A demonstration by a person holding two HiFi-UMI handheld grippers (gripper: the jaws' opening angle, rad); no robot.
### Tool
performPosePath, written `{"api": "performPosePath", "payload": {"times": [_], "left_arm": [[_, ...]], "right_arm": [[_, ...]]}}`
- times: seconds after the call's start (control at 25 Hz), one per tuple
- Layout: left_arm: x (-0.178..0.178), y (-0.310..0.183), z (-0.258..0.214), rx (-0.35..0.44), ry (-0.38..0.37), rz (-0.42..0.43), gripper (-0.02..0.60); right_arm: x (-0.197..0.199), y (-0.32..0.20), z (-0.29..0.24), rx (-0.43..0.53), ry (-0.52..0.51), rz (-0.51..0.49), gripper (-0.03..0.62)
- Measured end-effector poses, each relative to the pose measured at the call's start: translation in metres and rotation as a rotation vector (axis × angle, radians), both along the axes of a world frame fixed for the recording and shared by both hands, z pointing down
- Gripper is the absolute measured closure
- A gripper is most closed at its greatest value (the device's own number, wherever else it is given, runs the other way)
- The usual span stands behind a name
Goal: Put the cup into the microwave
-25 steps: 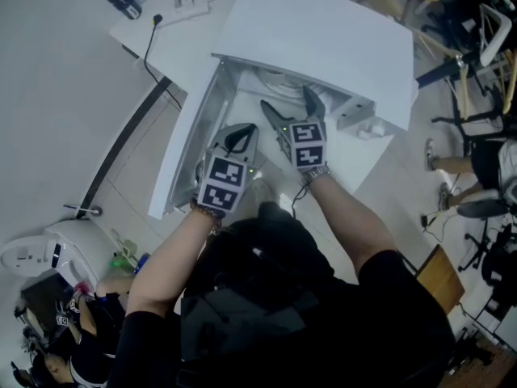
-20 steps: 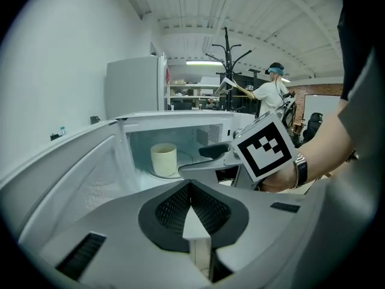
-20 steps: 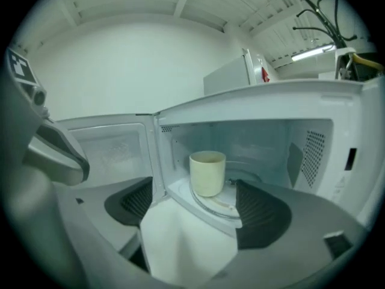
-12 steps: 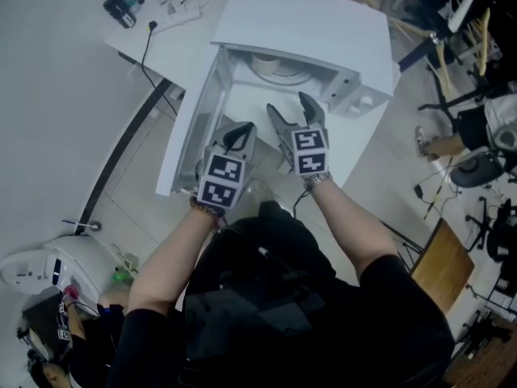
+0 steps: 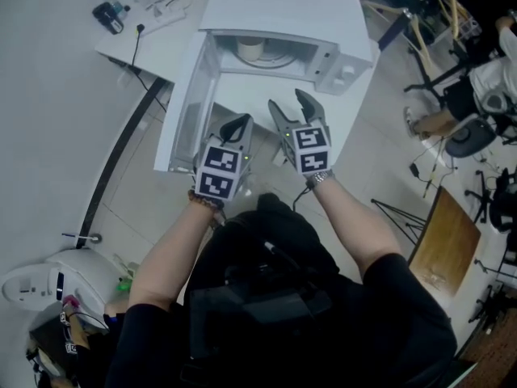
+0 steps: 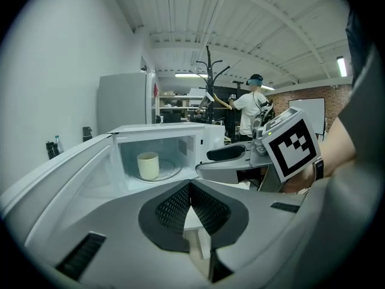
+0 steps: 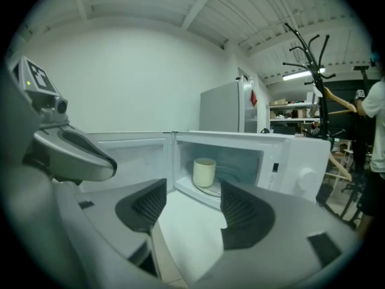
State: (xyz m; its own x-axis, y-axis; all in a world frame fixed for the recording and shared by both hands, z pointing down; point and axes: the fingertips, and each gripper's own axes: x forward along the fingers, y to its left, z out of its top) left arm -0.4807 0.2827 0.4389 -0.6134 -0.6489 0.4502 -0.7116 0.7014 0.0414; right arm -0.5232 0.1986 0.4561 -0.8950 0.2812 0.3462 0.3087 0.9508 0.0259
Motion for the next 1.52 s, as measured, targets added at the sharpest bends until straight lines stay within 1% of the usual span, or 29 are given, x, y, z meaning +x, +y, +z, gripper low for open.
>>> {"api": "performPosePath", "payload": {"times": [0.12,0.36,0.52,0.88,1.0,1.16,1.52], "left_arm": [[0.011,-0.005,-0.005,0.007,-0.012,0.022,0.581],[0.036,-0.019,-0.013,0.015,-0.038,0.074,0.581],[0.055,-0.029,-0.018,0.019,-0.050,0.113,0.581],[0.083,-0.066,-0.027,0.030,-0.045,0.219,0.581],[0.094,-0.082,-0.031,0.042,-0.044,0.260,0.581],[0.108,-0.103,-0.030,0.053,-0.033,0.310,0.581],[0.151,-0.165,-0.024,0.056,-0.025,0.461,0.581]], "right_arm": [[0.017,-0.008,-0.008,0.004,-0.013,0.027,0.341],[0.053,-0.022,-0.023,0.013,-0.043,0.069,0.430],[0.079,-0.032,-0.031,0.016,-0.055,0.093,0.472],[0.121,-0.062,-0.050,0.026,-0.067,0.178,0.577],[0.138,-0.076,-0.052,0.032,-0.060,0.213,0.590],[0.160,-0.096,-0.052,0.035,-0.050,0.262,0.592],[0.216,-0.148,-0.047,0.031,-0.041,0.393,0.592]]}}
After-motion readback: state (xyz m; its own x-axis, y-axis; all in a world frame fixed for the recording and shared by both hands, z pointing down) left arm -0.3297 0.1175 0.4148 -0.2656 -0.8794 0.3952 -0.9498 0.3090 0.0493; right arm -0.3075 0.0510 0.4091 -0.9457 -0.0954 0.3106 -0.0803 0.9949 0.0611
